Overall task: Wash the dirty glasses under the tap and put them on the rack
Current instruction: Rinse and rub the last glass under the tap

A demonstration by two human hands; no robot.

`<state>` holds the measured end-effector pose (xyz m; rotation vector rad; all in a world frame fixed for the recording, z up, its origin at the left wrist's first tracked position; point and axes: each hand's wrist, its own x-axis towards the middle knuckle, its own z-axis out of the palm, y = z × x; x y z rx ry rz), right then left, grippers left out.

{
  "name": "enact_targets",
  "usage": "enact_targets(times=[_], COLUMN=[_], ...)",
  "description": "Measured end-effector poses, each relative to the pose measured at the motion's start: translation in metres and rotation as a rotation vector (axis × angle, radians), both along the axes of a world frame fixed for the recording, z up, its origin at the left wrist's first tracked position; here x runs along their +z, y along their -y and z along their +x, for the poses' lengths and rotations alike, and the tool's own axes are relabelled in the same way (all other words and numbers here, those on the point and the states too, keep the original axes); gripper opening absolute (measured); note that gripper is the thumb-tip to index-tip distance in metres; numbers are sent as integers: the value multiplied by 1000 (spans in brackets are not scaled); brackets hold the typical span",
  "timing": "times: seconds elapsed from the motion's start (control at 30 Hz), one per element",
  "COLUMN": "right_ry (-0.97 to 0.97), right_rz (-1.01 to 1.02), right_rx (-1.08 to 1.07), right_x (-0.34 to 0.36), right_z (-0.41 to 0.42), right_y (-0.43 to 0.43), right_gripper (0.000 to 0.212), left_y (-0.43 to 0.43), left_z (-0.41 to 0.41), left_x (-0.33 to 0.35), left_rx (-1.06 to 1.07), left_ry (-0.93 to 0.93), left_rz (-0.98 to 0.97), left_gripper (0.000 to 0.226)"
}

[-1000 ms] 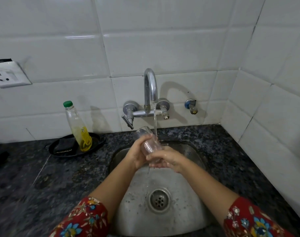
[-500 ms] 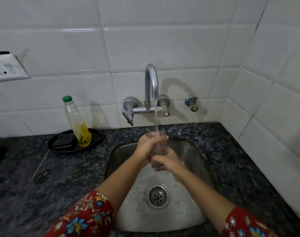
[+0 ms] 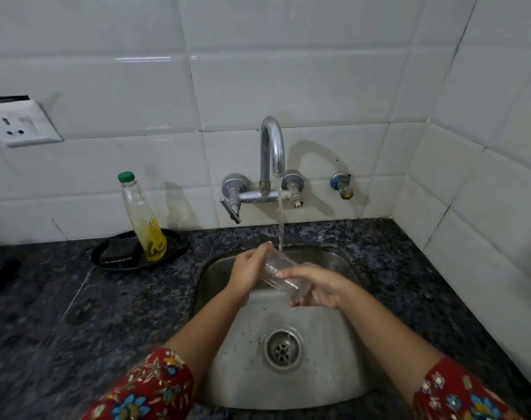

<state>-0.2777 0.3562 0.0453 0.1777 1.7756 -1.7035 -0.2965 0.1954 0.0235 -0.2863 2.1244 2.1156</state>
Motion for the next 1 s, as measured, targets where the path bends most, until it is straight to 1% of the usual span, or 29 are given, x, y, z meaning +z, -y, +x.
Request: enact_targets(times=[0.07,0.1,0.2,0.27,0.33,0.37,0.43,0.47,0.53,0.57,0.63,0.7,0.73,0.77,0.8,0.83,0.87,0.9,0.93,0.97,1.0], right_ry=[-171,-269,-621,-755,-797,-802,-804,-773,-638,-567,-505,-519,-528,-510,-442,-320,-182,-75,-31,-37,-104], right_rz=[296,430,760,883,922,925,878,805,623,574,606,661,646,581,442,233,14,-153,-230,-236,-158], right_rx=[-35,-70,-79,-39,-22,-20,-30,-47,-79,-62,0,2,-17,-30,-32,-22,1,12,15,-2,-30], right_x=[9,12,21,29,35,36,34,30,21,14,-4,-22,-28,-33,-33,-31,-28,-25,-24,-25,-28], right_z=[-7,-11,-18,-24,-31,-33,-31,-28,-19,-14,-4,6,10,13,14,16,17,18,19,18,17], right_y=[9,14,36,49,55,55,49,44,30,23,10,4,4,4,3,2,-1,-3,-5,-3,1], right_gripper=[60,65,63,71,73,73,75,77,74,72,64,55,52,48,43,35,26,21,19,21,26], left_y=[2,3,2,-2,-2,0,2,3,5,4,-1,-10,-14,-16,-17,-14,-11,-8,-8,-9,-12], left_z=[2,5,3,4,1,-1,-3,-5,-11,-13,-12,-9,-6,-4,-3,-5,-6,-7,-6,-7,-7], left_x=[-18,-23,-31,-25,-22,-20,-16,-15,-12,-10,-6,-6,-6,-4,-3,-3,-2,0,3,4,4], left_rx=[88,91,69,100,125,139,180,191,186,167,120,76,56,31,-16,-95,-179,-245,-283,-282,-261], left_ry=[134,196,337,390,401,392,351,330,295,287,263,200,165,144,136,142,159,173,173,161,133], left_rz=[83,150,447,558,583,572,548,535,512,504,471,358,293,241,228,268,361,451,500,470,398], left_gripper=[42,47,57,61,63,61,51,47,44,46,50,58,61,61,59,56,52,46,39,33,29])
